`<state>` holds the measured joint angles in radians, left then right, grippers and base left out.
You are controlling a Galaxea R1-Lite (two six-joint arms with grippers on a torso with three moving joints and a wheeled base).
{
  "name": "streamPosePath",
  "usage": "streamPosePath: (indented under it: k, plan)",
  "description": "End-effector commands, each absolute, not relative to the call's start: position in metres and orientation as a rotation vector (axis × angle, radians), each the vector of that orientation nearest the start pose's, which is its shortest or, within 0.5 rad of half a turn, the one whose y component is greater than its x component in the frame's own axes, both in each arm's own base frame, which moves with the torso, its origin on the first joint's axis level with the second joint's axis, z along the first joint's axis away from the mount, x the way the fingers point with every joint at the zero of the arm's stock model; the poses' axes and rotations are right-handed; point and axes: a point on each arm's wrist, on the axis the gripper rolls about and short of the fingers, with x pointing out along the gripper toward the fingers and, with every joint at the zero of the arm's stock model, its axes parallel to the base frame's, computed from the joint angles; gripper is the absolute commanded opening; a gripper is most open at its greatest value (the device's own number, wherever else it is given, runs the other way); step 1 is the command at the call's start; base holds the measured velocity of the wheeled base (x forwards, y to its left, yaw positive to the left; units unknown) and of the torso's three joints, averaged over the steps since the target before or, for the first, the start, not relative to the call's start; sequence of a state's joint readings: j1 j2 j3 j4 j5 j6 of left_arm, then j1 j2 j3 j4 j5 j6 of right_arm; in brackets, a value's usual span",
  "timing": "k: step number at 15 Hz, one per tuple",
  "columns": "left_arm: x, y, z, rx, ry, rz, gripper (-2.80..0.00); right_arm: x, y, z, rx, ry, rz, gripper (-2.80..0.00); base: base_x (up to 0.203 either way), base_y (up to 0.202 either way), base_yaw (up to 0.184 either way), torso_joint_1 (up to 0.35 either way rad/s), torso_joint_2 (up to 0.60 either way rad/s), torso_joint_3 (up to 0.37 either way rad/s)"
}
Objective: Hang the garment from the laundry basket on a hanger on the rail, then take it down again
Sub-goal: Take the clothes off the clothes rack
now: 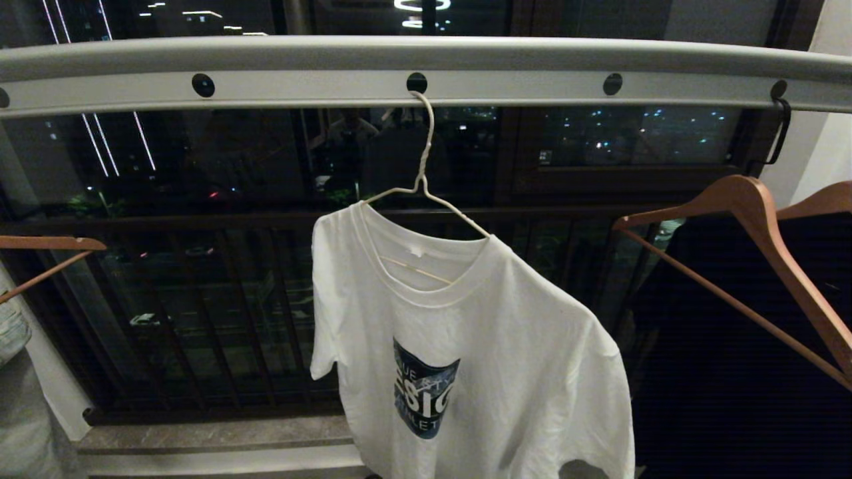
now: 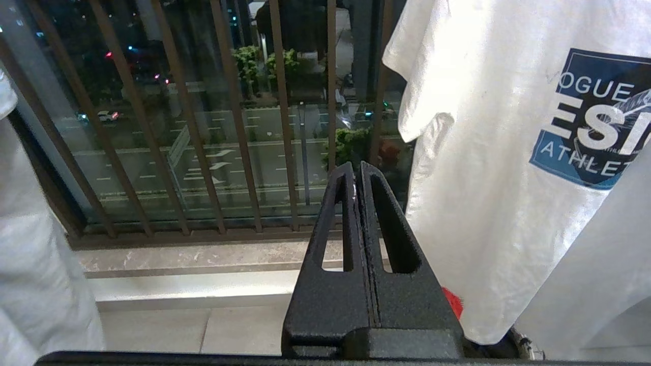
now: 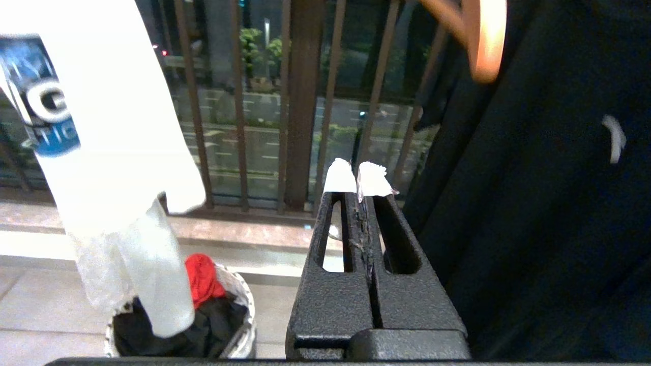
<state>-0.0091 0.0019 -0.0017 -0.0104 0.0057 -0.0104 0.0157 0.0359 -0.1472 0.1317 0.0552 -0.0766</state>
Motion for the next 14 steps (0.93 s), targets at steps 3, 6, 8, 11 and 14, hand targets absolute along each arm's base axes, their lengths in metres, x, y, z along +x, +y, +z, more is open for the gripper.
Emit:
streamPosePath:
  k: [3, 6, 8, 11, 14]
  plan:
    - [-0.023, 0.000, 0.077, -0.011, -0.011, -0.003, -2.80, -0.008, 0.003, 0.162, -0.070, 0.113, 0.148, -2.80, 0.000, 0.000, 0.000, 0.000, 0.00, 0.000]
    - [-0.023, 0.000, 0.077, -0.011, -0.011, -0.003, -2.80, 0.044, 0.006, 0.228, -0.055, 0.184, 0.269, -2.80, 0.000, 0.000, 0.000, 0.000, 0.00, 0.000]
    - [-0.023, 0.000, 0.077, -0.011, -0.011, -0.003, -2.80, 0.091, 0.013, 0.271, -0.051, 0.200, 0.370, -2.80, 0.000, 0.000, 0.000, 0.000, 0.00, 0.000]
    - [-0.023, 0.000, 0.077, -0.011, -0.011, -0.003, -2.80, 0.144, 0.057, 0.311, -0.080, 0.192, 0.621, -2.80, 0.000, 0.000, 0.000, 0.000, 0.00, 0.000]
    - [-0.023, 0.000, 0.077, -0.011, -0.011, -0.003, -2.80, 0.179, 0.127, 0.322, -0.133, 0.216, 0.724, -2.80, 0.000, 0.000, 0.000, 0.000, 0.00, 0.000]
